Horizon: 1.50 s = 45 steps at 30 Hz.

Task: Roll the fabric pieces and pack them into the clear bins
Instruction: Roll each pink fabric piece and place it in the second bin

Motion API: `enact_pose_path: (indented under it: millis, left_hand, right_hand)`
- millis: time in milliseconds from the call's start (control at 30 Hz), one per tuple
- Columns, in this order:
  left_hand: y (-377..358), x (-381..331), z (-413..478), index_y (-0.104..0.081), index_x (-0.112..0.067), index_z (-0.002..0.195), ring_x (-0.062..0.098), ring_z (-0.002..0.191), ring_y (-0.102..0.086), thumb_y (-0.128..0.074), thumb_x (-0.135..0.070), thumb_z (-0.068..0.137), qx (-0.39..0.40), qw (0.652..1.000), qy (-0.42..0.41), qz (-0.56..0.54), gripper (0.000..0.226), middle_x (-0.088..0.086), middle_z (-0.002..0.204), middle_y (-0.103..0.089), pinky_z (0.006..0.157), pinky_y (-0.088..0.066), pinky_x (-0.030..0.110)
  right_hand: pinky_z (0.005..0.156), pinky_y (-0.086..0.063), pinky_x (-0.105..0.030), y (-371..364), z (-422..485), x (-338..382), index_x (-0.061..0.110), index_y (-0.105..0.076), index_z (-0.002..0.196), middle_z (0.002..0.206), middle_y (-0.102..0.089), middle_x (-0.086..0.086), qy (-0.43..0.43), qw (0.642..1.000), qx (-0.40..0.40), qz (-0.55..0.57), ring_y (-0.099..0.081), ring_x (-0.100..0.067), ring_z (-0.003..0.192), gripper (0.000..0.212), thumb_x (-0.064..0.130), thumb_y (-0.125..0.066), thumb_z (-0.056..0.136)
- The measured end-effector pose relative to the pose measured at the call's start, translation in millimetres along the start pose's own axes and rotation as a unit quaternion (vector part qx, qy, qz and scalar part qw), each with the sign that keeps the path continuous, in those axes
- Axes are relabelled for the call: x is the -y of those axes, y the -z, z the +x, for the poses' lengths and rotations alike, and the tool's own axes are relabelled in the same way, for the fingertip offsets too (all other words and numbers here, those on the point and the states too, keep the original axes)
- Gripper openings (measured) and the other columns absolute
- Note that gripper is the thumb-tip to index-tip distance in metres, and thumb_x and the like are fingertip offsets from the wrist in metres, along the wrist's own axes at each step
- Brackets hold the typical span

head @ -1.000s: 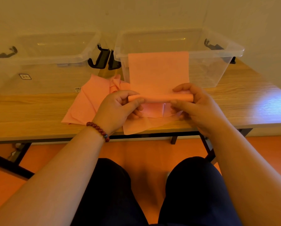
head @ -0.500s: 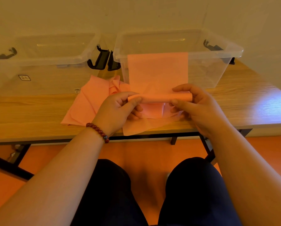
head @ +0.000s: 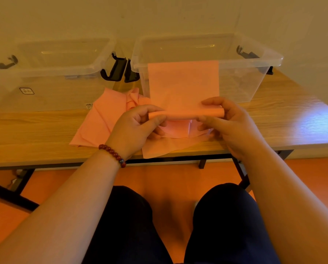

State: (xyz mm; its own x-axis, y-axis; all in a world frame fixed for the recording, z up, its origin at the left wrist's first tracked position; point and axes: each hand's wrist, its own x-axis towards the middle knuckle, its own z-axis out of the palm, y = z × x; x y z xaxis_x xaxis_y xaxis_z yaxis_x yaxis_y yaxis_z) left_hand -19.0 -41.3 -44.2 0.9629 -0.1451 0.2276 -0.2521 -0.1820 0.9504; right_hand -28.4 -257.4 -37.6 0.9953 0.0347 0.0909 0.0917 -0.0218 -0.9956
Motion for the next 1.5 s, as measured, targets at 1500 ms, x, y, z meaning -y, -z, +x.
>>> enact_pose_path:
  millis: [1500]
  left_hand:
    - [0.3, -0.3, 0.6, -0.064, -0.024, 0.089, 0.005, 0.059, -0.062, -0.063, -0.018, 0.089, -0.043, 0.999, 0.023, -0.006, 0.006, -0.009, 0.069, -0.065, 0.054, -0.054, 0.02]
  right_hand:
    - [0.057, -0.049, -0.022, 1.5, -2.8, 2.5, 0.027, -0.062, 0.104, 0.08, -0.071, -0.002, 0.004, 1.0, 0.02, -0.009, -0.068, -0.014, 0.07, 0.031, 0.012, -0.074, 0.079]
